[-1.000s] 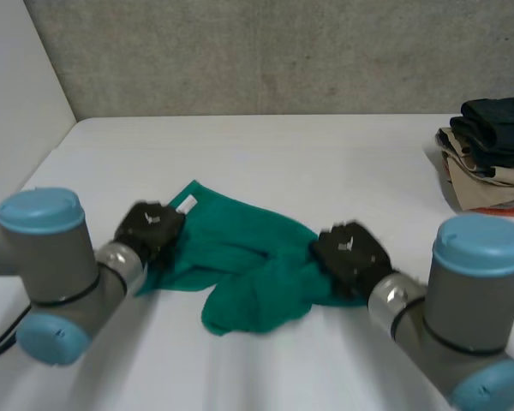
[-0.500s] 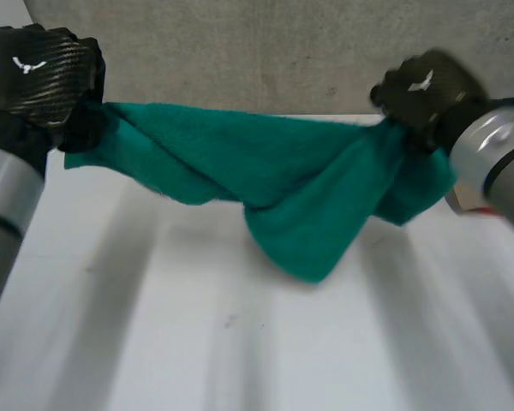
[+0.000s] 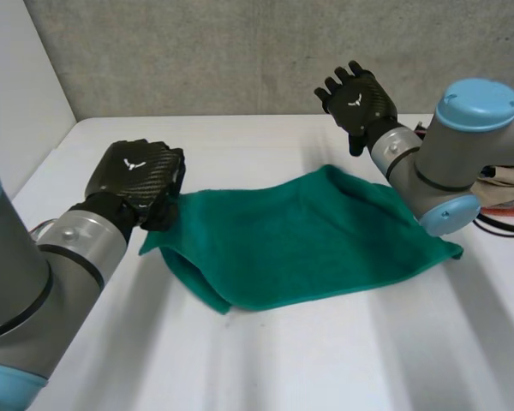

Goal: Fold the laundry.

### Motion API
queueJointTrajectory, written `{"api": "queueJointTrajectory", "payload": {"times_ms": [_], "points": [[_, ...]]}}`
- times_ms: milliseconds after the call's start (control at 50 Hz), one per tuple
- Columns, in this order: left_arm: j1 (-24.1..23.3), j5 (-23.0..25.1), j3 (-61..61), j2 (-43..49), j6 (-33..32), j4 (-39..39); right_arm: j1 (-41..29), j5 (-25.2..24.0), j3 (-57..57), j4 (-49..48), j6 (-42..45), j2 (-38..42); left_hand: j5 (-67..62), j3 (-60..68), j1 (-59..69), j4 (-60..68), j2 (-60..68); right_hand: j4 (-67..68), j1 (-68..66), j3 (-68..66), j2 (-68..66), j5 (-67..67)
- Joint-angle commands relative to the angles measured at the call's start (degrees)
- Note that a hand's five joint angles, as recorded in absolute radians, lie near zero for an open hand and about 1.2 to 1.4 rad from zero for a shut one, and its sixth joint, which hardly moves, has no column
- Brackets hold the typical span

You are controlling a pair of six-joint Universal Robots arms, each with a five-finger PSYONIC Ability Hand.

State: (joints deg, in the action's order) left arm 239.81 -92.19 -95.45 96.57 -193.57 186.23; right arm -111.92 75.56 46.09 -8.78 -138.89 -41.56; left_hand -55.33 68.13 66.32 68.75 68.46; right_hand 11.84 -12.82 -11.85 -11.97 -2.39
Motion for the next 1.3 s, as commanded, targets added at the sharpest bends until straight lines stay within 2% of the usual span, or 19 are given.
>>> {"api": "queueJointTrajectory", "payload": {"times_ms": [20,100,160,280,380,500,560,620,680,720,780,840,860,920,940,1000,1100,1180,1300], "points": [[-1.27,-0.88,1.93,-0.77,1.88,-0.08,1.00,9.23,8.81,7.61,-4.97,-10.43,-14.67,11.87,13.68,11.25,11.54,-1.84,2.82,1.85,1.97,2.39],[-2.68,-1.06,4.39,-3.67,3.72,-0.43,1.53,10.48,16.80,17.27,-9.54,-20.55,-14.67,11.87,13.68,11.25,11.54,-1.84,2.82,1.85,1.97,2.39],[-4.26,-1.23,6.93,-5.87,5.57,-0.61,1.97,9.61,22.27,21.43,-12.89,-23.12,-14.67,11.87,13.68,11.25,11.54,-1.84,2.82,1.85,1.97,2.39],[-5.14,-2.73,11.68,-8.33,7.94,-0.96,2.59,3.81,38.87,22.76,-25.89,-31.47,-14.67,11.87,13.68,11.25,11.54,-1.84,2.82,1.85,1.97,2.39],[-7.69,-3.52,14.93,-8.42,8.91,-2.36,1.54,0.29,50.66,13.99,-37.14,-34.46,-14.67,11.87,13.68,11.25,11.54,-1.84,2.82,1.85,1.97,2.39],[-10.85,-4.75,18.01,-8.24,9.35,-3.33,-3.03,1.34,57.26,-2.45,-50.42,-33.68,-14.67,11.87,13.68,11.25,11.54,-1.84,2.82,1.85,1.97,2.39],[-11.38,-6.59,19.51,-8.24,9.35,-3.33,-5.49,3.78,56.92,-7.19,-52.79,-27.56,-14.67,11.87,13.68,11.25,11.54,-1.84,2.82,1.85,1.97,2.39],[-11.56,-7.74,20.83,-8.42,9.26,-3.33,-5.94,7.39,55.69,-8.62,-51.31,-23.49,-14.67,11.87,13.68,11.25,11.54,-1.84,2.82,1.85,1.97,2.39],[-11.38,-8.09,21.53,-8.59,9.18,-3.33,-5.24,15.03,53.05,-9.24,-45.87,-21.55,-14.67,11.87,13.68,11.25,11.54,-1.78,2.76,1.79,1.91,2.33],[-11.21,-8.09,21.53,-9.03,9.09,-3.33,-4.10,20.12,51.91,-9.41,-40.79,-21.63,-14.67,11.87,13.68,11.25,11.54,3.26,-2.28,-3.25,-3.13,-2.71],[-10.86,-8.18,21.36,-10.70,8.83,-3.33,-0.24,22.35,51.64,-10.28,-35.07,-22.16,-14.67,11.87,13.68,11.25,11.54,14.52,-13.53,-14.51,-14.39,-13.96],[-9.10,-8.00,20.74,-11.76,8.74,-3.68,8.54,18.85,52.34,-11.96,-26.63,-23.39,-14.67,11.87,13.68,11.25,11.54,36.17,-35.19,-36.16,-36.04,-35.62],[-8.49,-7.92,20.57,-11.93,8.74,-3.86,12.22,14.74,52.69,-12.13,-22.52,-23.83,-14.67,11.87,13.68,11.25,11.54,67.84,-66.86,-67.83,-67.71,-67.29],[-5.85,-7.83,19.69,-12.11,8.82,-5.70,16.20,7.78,52.52,-11.79,-16.43,-24.53,-14.67,11.87,13.68,11.25,11.54,68.16,-67.18,-68.15,-68.03,-67.61],[-5.24,-7.74,19.42,-12.11,9.09,-6.40,16.99,2.28,52.61,-10.13,-13.98,-25.14,-14.67,11.87,13.68,11.25,11.54,68.16,-67.18,-68.15,-68.03,-67.61],[-3.04,-7.48,18.19,-12.37,9.35,-7.64,17.44,-1.63,51.29,-4.43,-13.86,-26.20,-14.67,11.87,13.68,11.25,11.54,68.16,-67.18,-68.15,-68.03,-67.61],[-0.49,-7.21,15.38,-13.25,8.83,-8.08,17.44,-1.65,47.25,2.18,-13.07,-32.07,-14.67,11.87,13.68,11.25,11.54,68.16,-67.18,-68.15,-68.03,-67.61],[2.76,-7.12,13.28,-13.25,8.47,-9.48,18.23,-2.35,42.77,8.42,-12.55,-41.48,-14.67,11.87,13.68,11.25,11.54,68.16,-67.18,-68.15,-68.03,-67.61],[8.48,-3.88,9.23,-13.17,5.93,-14.93,20.43,-3.40,26.44,28.08,-7.20,-49.05,-14.67,11.87,13.68,11.25,11.54,68.16,-67.18,-68.15,-68.03,-67.61]]}}
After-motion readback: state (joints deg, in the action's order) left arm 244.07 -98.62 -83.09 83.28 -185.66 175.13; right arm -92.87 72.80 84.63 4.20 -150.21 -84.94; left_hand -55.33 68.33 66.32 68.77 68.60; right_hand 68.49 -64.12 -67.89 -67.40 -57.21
